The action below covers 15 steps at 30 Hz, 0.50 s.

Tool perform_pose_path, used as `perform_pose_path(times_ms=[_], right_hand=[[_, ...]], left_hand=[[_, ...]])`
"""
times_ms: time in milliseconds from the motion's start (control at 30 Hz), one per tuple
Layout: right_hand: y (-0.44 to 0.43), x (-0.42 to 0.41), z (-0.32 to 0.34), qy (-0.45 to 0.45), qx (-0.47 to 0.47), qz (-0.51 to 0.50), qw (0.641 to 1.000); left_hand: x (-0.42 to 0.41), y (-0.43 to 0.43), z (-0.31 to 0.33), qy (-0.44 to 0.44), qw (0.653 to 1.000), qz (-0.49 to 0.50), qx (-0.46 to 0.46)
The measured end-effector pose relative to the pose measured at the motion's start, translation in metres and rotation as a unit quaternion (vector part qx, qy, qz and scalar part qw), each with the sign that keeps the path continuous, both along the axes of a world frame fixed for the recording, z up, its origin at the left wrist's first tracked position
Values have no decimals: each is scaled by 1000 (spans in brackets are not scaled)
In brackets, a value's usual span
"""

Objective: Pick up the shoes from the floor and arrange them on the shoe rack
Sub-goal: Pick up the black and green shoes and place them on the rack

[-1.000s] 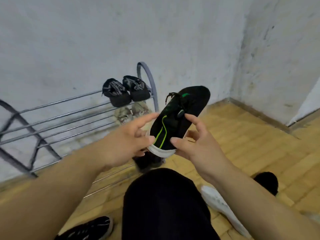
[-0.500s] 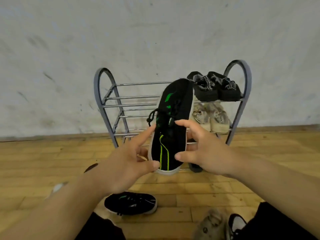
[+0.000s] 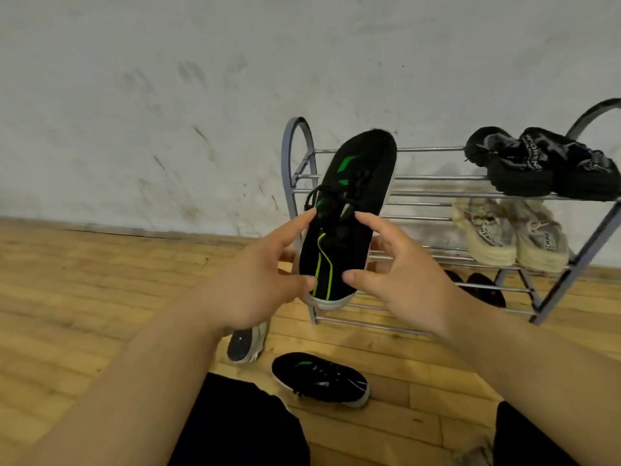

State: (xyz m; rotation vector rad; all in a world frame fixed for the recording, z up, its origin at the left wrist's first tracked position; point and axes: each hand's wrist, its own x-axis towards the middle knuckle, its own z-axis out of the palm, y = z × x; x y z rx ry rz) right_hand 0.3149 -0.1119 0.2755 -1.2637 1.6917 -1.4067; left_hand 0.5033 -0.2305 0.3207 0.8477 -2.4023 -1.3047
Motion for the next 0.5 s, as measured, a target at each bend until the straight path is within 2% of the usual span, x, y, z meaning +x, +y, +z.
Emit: perform_pose_path(times_ms=[167, 233, 300, 400, 500], right_hand=[[-26, 21, -5, 14, 4, 93, 996], [-33, 20, -15, 56, 32, 125, 990], [-35, 15, -32, 124, 89, 153, 976], [-42, 2, -79, 262, 211, 222, 915], [-62, -9, -149, 320, 308, 280, 851]], left_hand=[[27, -15, -9, 5, 995, 56, 77], [43, -25, -15, -20, 989, 79, 121], [60, -37, -24, -84, 983, 90, 135], [83, -56, -47, -172, 962, 118, 175], [98, -71, -74, -225, 936, 154, 220]])
